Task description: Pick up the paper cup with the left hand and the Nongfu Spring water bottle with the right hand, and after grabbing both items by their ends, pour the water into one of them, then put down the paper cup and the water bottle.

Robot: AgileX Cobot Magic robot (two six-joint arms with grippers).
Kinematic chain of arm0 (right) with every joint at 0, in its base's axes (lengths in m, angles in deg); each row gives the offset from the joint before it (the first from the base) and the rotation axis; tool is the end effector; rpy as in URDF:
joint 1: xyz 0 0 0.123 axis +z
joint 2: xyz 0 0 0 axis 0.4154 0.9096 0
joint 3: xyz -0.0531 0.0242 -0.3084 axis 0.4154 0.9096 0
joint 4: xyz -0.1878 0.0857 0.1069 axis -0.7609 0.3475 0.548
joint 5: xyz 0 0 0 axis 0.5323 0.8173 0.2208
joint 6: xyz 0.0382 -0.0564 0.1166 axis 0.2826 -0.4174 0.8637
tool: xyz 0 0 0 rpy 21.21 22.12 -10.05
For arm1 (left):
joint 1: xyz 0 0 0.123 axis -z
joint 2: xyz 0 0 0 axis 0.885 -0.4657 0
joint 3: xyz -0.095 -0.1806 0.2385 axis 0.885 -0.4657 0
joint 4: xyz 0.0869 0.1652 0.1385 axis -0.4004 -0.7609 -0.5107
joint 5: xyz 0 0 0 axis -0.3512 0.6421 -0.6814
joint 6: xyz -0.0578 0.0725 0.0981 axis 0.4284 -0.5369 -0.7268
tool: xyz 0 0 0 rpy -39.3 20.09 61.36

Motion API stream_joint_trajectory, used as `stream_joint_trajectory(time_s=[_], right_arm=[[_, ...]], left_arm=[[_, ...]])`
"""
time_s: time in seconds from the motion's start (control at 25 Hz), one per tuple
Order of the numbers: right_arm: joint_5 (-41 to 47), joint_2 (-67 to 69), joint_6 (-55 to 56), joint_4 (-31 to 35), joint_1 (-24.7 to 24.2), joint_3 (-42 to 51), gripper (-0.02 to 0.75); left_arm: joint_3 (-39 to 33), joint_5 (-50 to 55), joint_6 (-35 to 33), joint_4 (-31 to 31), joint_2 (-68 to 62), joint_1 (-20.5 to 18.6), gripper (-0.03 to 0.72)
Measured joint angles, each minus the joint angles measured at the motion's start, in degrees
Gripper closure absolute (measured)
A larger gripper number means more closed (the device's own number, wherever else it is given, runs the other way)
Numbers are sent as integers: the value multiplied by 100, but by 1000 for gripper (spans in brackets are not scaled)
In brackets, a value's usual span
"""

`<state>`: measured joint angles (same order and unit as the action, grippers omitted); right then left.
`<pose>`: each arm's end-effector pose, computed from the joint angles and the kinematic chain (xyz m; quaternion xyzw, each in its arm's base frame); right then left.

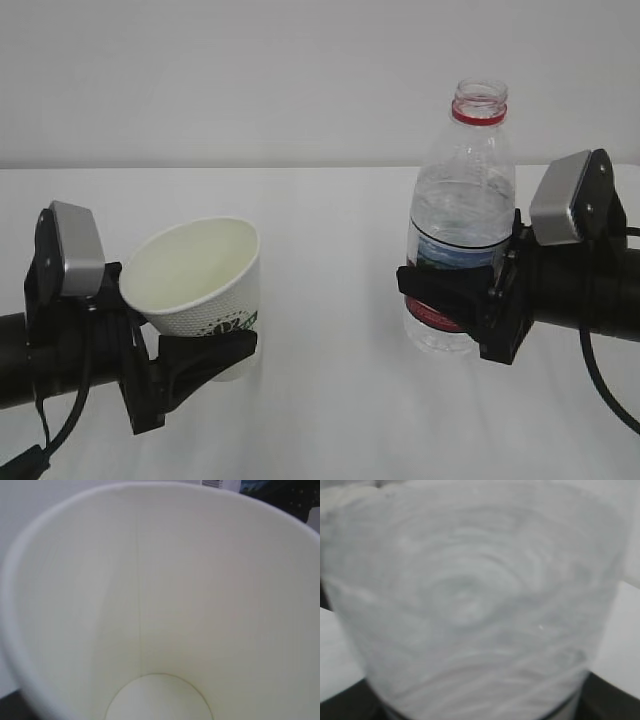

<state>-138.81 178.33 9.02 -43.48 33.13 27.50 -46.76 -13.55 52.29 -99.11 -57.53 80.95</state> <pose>0.2602 0.1352 0.2104 -0.3858 0.6969 0.2698 0.5410 0.2331 -0.1737 0.1796 0.3814 0.6784 -0.3350 0.5311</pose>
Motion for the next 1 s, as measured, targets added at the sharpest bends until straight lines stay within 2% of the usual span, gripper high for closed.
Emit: stream_joint_trajectory(time_s=[0.28,0.52,1.0], right_arm=[[0,0,0,0,0,0,262],[25,-5,0,0,0,0,262],[98,-5,0,0,0,0,262]], left_arm=[[331,244,120,-392,0,124,115],[715,819,145,-486,0,740,115],[843,1038,278,-434,0,1432,115]])
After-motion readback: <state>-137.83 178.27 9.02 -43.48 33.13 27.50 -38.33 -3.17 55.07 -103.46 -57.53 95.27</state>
